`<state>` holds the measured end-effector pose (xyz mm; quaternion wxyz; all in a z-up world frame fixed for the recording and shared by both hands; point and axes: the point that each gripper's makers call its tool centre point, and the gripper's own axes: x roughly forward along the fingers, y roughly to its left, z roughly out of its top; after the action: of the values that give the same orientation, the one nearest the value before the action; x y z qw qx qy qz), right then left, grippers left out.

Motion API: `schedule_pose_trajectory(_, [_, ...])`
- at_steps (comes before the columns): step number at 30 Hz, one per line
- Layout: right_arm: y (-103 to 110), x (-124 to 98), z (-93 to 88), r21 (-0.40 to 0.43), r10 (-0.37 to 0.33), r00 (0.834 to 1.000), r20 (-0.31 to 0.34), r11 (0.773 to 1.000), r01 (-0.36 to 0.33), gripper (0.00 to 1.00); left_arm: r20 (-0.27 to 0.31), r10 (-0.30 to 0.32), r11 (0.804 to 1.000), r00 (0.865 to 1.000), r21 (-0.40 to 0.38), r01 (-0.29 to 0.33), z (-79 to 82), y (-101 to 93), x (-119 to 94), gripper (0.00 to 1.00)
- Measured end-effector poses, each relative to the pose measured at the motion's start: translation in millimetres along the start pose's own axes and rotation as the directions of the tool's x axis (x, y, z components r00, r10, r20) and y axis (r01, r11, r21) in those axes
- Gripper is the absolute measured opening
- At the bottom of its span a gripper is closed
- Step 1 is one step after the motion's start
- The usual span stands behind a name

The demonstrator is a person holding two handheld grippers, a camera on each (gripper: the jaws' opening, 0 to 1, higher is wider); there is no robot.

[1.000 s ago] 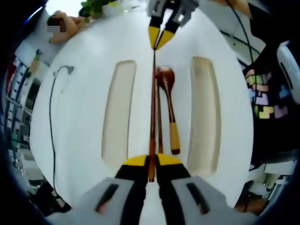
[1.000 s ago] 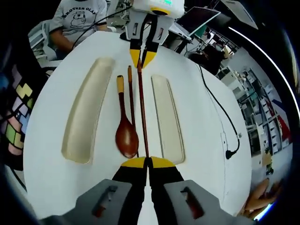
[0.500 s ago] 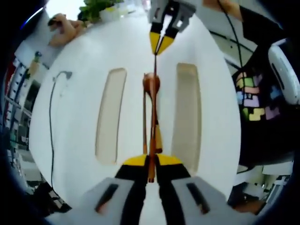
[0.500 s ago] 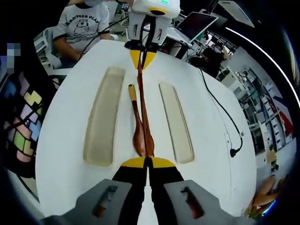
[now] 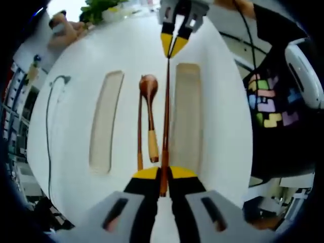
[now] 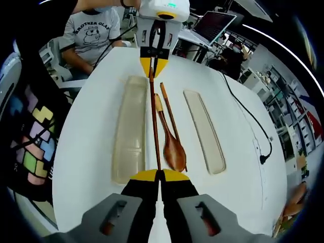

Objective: Arrange the utensils inside the cutlery case until each visible utensil rests in its matching compartment.

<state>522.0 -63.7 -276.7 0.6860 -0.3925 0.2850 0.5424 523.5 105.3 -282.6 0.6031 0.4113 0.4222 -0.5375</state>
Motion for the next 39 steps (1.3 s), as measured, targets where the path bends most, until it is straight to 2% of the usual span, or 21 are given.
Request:
schedule_pose_trajectory(5, [12, 4, -0.7, -0.015, 0.013, 1.000, -0.019, 1.000, -0.013, 0.00, 0.005, -0.015, 1.000, 1.000, 0.015, 0.015, -5.4, -8.3, 7, 0.06])
schedule_pose_trajectory(14, [23, 13, -8.5, 0.033, 0.054, 0.998, -0.042, 0.998, -0.053, 0.00, 0.012, -0.018, 0.999, 1.000, 0.027, 0.018, -8.0, -11.6, 17, 0.06])
schedule_pose_trajectory(17, [26, 18, -13.3, 0.065, 0.072, 0.995, -0.075, 0.996, -0.067, 0.00, 0.032, -0.022, 0.998, 0.999, 0.058, 0.020, -7.6, -12.8, 20, 0.06])
schedule_pose_trajectory(24, [28, 23, -13.2, 0.066, 0.081, 0.992, -0.094, 0.995, -0.075, 0.00, 0.070, -0.031, 0.999, 0.997, 0.019, 0.030, -9.1, -13.2, 18, 0.06])
schedule_pose_trajectory(39, [24, 20, -20.4, 0.054, 0.071, 0.992, -0.102, 0.996, -0.066, 0.00, 0.093, -0.029, 0.999, 0.995, 0.043, 0.025, -2.1, -16.6, 19, 0.06])
